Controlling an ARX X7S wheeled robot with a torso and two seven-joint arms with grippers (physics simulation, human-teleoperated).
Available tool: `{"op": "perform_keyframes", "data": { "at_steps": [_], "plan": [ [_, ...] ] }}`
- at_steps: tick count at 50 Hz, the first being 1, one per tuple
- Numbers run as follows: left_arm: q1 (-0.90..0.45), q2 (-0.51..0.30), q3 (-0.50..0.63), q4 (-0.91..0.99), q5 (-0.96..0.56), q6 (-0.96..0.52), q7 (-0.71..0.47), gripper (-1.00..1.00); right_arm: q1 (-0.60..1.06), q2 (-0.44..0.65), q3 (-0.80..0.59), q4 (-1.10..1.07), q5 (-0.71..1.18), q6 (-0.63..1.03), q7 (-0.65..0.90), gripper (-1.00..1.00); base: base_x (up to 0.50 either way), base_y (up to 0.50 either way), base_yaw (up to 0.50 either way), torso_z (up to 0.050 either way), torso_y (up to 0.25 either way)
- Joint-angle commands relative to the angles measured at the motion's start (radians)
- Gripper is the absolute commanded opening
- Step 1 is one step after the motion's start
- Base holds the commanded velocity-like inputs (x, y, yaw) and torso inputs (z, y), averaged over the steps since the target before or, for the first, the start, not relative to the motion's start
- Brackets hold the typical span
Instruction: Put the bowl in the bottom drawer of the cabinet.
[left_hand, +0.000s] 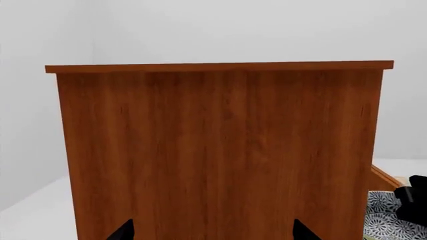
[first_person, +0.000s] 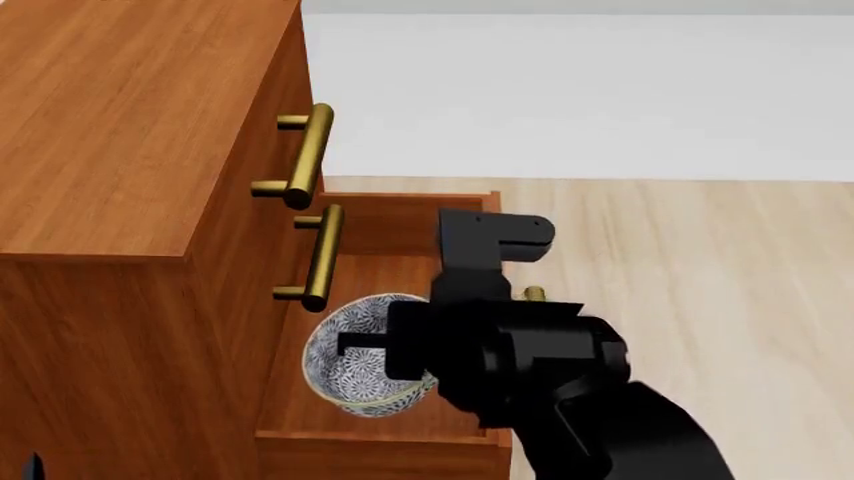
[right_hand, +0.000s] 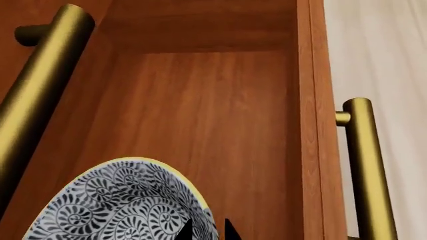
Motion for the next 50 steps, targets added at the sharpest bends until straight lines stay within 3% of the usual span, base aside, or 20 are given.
{"op": "perform_keyframes", "data": {
  "at_steps": [1, 39, 40, 50],
  "plan": [
    [-0.001, -0.002, -0.001, -0.002, 0.002, 0.001, -0.005, 1.0, -0.013, 0.0, 0.002, 0.006, 0.024, -0.009, -0.019, -1.0, 0.0, 0.0, 0.0, 0.0, 0.0],
    [-0.006, -0.007, 0.003, -0.013, -0.004, 0.005, -0.009, 1.0, -0.029, 0.0, -0.017, 0.021, 0.071, -0.039, -0.04, -1.0, 0.0, 0.0, 0.0, 0.0, 0.0],
    [-0.005, -0.006, 0.003, -0.014, -0.004, 0.006, -0.009, 1.0, -0.029, 0.0, -0.017, 0.021, 0.069, -0.039, -0.042, 1.0, 0.0, 0.0, 0.0, 0.0, 0.0],
    [-0.008, -0.007, 0.006, -0.018, -0.004, 0.008, -0.01, 1.0, -0.028, 0.0, -0.012, 0.018, 0.055, -0.039, -0.042, 1.0, 0.01, 0.0, 0.0, 0.0, 0.0]
  ]
}}
